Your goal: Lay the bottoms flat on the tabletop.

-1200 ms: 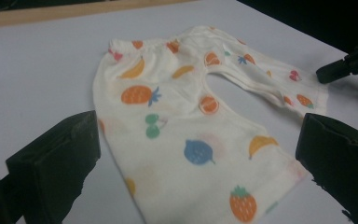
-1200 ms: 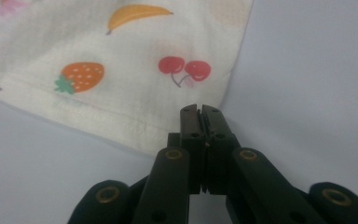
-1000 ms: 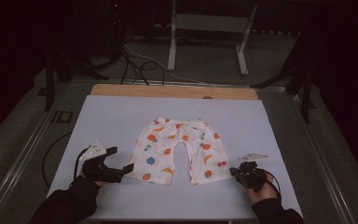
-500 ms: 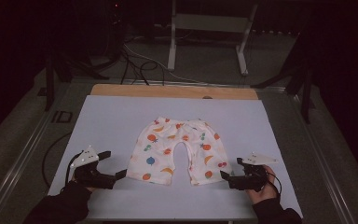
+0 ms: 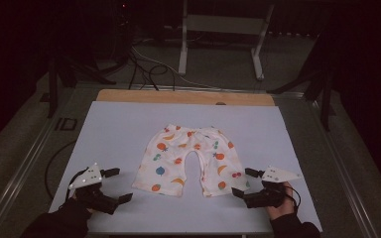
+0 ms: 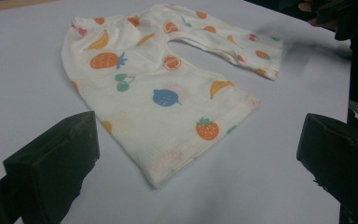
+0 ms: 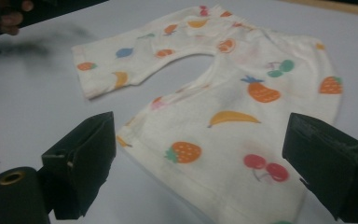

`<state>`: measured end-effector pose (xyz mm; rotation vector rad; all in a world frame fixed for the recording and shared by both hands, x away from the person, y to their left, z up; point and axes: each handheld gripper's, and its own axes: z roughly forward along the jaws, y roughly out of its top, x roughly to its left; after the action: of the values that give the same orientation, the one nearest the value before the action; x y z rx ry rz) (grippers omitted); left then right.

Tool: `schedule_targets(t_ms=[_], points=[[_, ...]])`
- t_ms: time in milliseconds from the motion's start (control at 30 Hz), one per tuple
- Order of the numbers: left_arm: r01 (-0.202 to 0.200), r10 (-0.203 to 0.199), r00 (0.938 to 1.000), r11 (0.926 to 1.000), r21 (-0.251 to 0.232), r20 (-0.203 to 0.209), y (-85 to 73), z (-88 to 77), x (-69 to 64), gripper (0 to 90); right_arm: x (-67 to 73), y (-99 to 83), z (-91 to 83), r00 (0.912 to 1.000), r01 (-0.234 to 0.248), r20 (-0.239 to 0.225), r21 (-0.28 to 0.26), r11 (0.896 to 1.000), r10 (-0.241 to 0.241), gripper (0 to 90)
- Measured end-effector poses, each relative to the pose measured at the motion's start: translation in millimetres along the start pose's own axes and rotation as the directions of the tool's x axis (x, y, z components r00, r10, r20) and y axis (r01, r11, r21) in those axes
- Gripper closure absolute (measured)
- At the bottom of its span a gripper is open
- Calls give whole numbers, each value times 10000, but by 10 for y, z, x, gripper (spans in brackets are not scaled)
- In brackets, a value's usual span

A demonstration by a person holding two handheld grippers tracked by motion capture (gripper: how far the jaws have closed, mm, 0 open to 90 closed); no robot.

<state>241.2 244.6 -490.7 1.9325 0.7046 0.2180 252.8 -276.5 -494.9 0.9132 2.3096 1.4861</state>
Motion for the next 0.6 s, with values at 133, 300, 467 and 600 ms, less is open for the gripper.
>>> schedule_targets(t_ms=[133,300,467,600], points=[[62,-62,9999,10000,14,-108,-45,-43,-5,0,-43,-53,-99,9994,25,331,-272,9996,-16,85],[195,-196,9997,9998,-66,-156,-72,-44,-8,1,-89,-107,-103,9991,-168,389,-229,9996,177,85],[177,-175,9997,9998,105,-167,-114,-3,-22,0,-82,-105,-69,9990,58,455,-242,9997,-47,85],[128,-127,9998,9999,32,-139,-112,15,-36,1,-64,-102,-47,9990,176,411,-306,9994,-164,85]])
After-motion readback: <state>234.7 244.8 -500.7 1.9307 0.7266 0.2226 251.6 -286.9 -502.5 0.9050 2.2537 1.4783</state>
